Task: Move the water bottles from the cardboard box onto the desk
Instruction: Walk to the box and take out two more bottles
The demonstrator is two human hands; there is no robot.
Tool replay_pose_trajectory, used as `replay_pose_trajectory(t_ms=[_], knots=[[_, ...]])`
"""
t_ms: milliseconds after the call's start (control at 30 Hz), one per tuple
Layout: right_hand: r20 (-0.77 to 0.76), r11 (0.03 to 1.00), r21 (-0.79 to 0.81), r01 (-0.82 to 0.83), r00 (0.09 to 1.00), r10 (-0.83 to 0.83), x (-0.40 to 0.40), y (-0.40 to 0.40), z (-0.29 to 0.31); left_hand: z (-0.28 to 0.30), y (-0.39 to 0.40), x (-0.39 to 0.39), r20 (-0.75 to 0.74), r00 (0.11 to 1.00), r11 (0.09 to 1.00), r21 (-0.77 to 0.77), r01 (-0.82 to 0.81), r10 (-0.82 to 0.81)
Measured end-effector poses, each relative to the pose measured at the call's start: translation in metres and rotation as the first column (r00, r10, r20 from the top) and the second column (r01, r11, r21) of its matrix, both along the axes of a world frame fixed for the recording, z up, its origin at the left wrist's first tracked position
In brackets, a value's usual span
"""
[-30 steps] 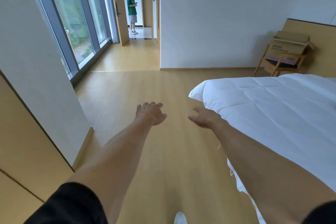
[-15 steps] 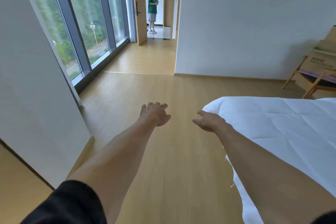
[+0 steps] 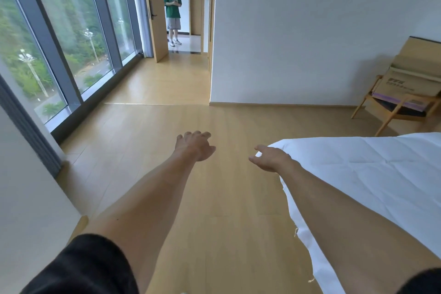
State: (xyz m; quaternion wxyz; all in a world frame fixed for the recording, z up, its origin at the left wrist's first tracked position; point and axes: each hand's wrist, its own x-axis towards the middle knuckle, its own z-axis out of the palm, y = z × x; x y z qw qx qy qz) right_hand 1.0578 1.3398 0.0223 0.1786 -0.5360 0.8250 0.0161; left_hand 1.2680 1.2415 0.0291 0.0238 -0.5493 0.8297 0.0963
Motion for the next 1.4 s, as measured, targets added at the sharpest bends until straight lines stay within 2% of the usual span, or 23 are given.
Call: replay_pose_trajectory(t_ms=[333, 667, 967, 1200, 1400], knots=[[-0.004, 0.996, 0.008, 0.087, 0.996, -0.087, -0.021, -0.177, 0.015, 0.013, -0.209, -0.03, -0.031, 0.998, 0.998, 0.027, 0.063, -0.062], [0.018, 0.992, 0.032, 0.122, 0.992, -0.123, -0.058, -0.305, 0.0, -0.001, -0.336, -0.076, -0.01, 0.994, 0.993, 0.038, 0.11, -0.11], [0.037, 0.996, 0.03, 0.085, 0.996, -0.086, -0.131, -0.455, -0.02, -0.015, -0.464, -0.15, 0.021, 0.994, 0.993, 0.047, 0.107, -0.108], [0.075, 0.998, 0.02, 0.054, 0.996, -0.055, -0.206, -0.581, -0.019, 0.0, -0.581, -0.223, 0.038, 0.997, 0.997, 0.034, 0.062, -0.063], [0.074, 0.998, 0.032, 0.058, 0.995, -0.06, -0.259, -0.654, -0.029, -0.002, -0.653, -0.288, 0.05, 0.994, 0.995, 0.029, 0.095, -0.096]])
